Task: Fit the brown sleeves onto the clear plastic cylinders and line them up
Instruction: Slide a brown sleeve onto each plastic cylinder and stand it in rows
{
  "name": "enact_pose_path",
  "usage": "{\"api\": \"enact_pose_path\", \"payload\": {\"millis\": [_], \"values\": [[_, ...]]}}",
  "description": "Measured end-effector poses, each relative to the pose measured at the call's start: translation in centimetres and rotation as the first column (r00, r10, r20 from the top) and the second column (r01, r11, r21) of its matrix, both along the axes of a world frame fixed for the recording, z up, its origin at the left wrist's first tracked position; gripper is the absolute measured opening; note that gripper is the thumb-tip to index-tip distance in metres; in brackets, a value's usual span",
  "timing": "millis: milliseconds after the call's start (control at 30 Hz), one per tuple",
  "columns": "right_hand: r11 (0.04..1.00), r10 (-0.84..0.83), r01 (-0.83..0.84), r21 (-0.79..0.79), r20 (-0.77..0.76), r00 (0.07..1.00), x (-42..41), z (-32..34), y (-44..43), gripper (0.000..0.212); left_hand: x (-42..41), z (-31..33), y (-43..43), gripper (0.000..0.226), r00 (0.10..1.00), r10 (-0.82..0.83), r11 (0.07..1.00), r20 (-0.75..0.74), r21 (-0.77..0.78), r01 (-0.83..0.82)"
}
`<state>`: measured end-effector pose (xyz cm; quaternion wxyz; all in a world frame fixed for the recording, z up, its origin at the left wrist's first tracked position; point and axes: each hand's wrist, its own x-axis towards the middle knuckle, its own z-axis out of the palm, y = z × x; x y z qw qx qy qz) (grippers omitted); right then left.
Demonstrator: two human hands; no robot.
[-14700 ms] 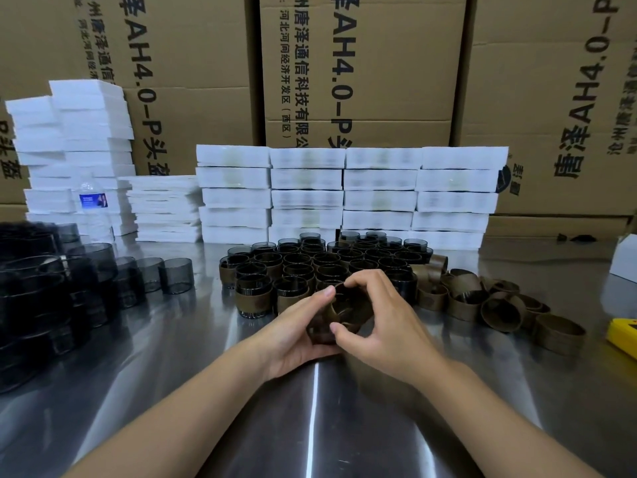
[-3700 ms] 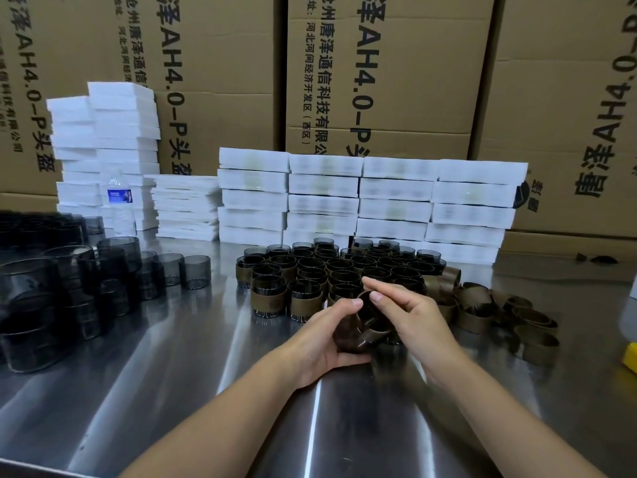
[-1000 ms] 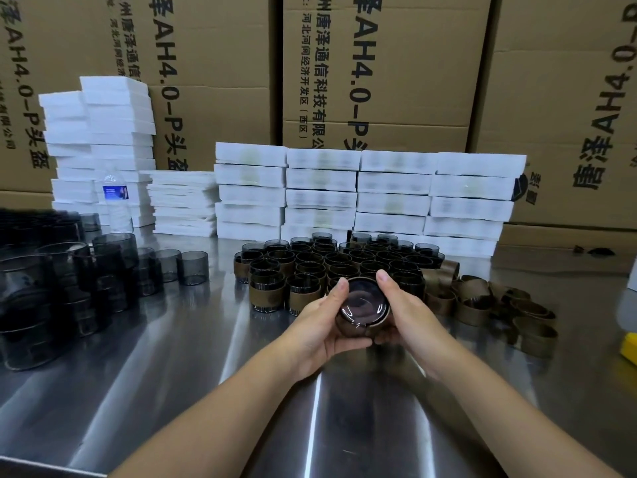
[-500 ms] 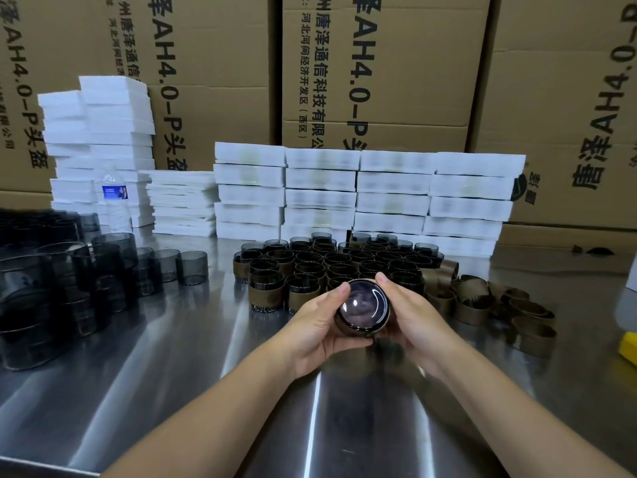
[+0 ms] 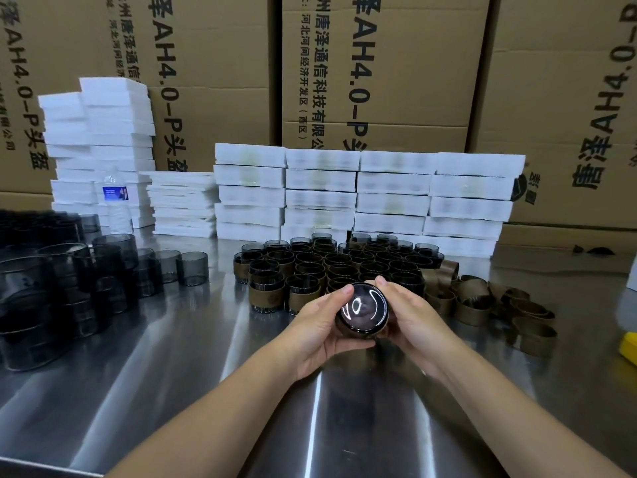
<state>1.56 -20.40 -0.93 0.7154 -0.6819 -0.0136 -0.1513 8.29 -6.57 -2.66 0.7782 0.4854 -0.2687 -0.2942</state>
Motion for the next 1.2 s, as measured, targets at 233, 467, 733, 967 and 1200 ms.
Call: {"api": "enact_pose_path", "payload": {"millis": [233,467,733,967,1200], "values": [[1.000,-0.014,0.014,-0.008,-0.025,1.000,-0.2,0.1,0.2,0.034,-0.3,0.1,0.0,0.051,0.999,0.036,0.999,0.002,0.006,-0.036],[0.973,-0.212,0.216,0.085,-0.050,0.976,0.1,0.2,0.4,0.026,-0.3,-0.1,-0.5,0.036,0.904,0.384,0.915,0.186,0.051,-0.400],[0.896,-0.407,0.393,0.205,0.032,0.913,0.3,0.8,-1.3,0.026,0.3,-0.8,0.3,0.051,0.379,0.211,0.657,0.901,0.157,-0.738],[0.898,-0.409,0.400,0.184,0.012,0.913,0.3,0.6,-1.2,0.026,1.4,-1.9,0.3,0.042,0.345,0.005,0.644,0.939,0.261,-0.719],[0.910,-0.399,0.394,0.130,0.019,0.917,0.1,0.6,-1.0,0.024,1.8,-2.4,0.2,0.035,0.336,-0.021,0.629,0.942,0.274,-0.728]]}}
